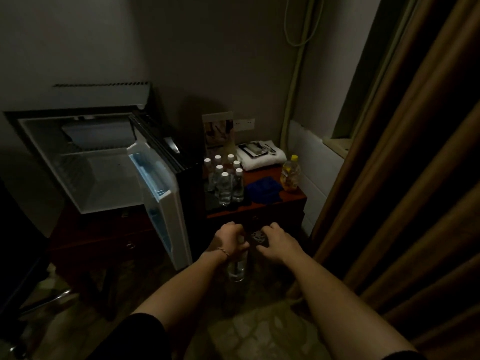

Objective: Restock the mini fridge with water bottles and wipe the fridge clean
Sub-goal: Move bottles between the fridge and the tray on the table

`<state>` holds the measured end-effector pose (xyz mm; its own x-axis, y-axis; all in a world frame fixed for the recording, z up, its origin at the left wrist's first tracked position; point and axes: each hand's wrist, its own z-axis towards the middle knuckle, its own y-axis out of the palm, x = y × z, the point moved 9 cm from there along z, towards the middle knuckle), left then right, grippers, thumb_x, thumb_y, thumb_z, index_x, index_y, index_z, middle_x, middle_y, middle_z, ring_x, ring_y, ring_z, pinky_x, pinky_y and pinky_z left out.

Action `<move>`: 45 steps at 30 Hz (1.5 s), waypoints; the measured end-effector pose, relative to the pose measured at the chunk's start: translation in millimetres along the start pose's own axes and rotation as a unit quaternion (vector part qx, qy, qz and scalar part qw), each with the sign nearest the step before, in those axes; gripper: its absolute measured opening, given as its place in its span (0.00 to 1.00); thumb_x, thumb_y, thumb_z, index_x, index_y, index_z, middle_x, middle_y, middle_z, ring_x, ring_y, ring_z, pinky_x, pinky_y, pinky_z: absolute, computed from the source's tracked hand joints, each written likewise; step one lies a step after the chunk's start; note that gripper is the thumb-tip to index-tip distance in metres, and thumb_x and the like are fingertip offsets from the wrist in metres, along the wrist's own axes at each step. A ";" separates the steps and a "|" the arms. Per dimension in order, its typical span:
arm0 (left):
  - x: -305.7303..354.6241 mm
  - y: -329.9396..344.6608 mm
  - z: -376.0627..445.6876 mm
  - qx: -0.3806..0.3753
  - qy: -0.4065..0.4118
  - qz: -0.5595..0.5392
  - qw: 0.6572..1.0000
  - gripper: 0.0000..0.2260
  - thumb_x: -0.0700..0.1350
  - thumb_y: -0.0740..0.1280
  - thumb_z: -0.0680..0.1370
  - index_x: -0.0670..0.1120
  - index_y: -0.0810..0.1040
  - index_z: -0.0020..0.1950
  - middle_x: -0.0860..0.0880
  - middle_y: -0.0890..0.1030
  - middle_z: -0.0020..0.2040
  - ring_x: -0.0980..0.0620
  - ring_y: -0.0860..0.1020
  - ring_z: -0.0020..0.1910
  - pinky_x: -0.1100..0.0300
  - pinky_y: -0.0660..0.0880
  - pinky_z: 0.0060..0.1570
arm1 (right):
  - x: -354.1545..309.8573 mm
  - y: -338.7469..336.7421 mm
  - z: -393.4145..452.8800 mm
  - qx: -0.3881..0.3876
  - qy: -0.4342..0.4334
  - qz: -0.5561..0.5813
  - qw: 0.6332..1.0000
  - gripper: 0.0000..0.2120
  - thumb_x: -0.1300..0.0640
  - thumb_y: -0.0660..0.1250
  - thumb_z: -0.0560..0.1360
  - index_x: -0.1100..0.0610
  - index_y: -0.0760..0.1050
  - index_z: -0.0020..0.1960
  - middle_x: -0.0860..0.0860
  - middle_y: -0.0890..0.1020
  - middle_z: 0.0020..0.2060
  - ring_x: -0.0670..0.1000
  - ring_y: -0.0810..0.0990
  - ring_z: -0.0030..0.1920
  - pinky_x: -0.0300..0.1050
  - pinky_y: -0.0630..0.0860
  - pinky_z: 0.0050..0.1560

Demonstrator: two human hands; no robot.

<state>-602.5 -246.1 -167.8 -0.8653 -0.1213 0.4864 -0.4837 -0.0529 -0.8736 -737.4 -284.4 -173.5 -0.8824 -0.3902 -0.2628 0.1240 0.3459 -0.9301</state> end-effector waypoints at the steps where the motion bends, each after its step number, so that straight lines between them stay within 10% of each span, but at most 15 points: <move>1: -0.1 3.6 11.9 -0.001 -0.008 0.001 1.000 0.10 0.48 0.71 0.76 0.47 0.78 0.55 0.49 0.74 0.56 0.51 0.76 0.54 0.56 0.76 0.56 | 8.6 -3.6 8.2 -0.003 0.001 0.000 1.000 0.26 0.46 0.67 0.78 0.50 0.66 0.73 0.51 0.66 0.69 0.54 0.74 0.63 0.51 0.77 0.58; 12: -40.8 -3.5 157.7 0.042 -0.068 -0.003 0.997 0.09 0.46 0.72 0.74 0.44 0.79 0.51 0.47 0.74 0.51 0.47 0.77 0.51 0.58 0.70 0.47 | 54.0 -78.1 147.3 0.016 -0.035 -0.016 0.999 0.24 0.45 0.66 0.78 0.54 0.67 0.70 0.53 0.68 0.64 0.57 0.75 0.60 0.56 0.77 0.57; 32: -152.0 -74.8 256.4 0.122 -0.316 -0.035 0.940 0.07 0.47 0.75 0.72 0.49 0.78 0.43 0.49 0.79 0.46 0.49 0.79 0.45 0.54 0.80 0.49 | -55.0 -119.4 389.7 -0.049 -0.252 -0.055 0.965 0.26 0.45 0.68 0.76 0.51 0.68 0.70 0.52 0.68 0.68 0.58 0.75 0.64 0.56 0.76 0.60; 45: -221.8 -87.0 320.5 0.101 -0.322 -0.005 0.941 0.08 0.45 0.73 0.73 0.49 0.74 0.41 0.47 0.76 0.47 0.48 0.77 0.45 0.55 0.77 0.45 | -115.5 -103.7 475.5 -0.065 -0.283 -0.058 0.955 0.25 0.44 0.67 0.77 0.52 0.69 0.70 0.52 0.69 0.64 0.59 0.76 0.61 0.56 0.77 0.58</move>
<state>-326.3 -532.3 -203.9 -0.5701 -0.6924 0.4422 -0.4002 -0.2361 -0.8855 -432.6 -681.0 -168.8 -0.4956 -0.8184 -0.2907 -0.0504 0.3612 -0.9311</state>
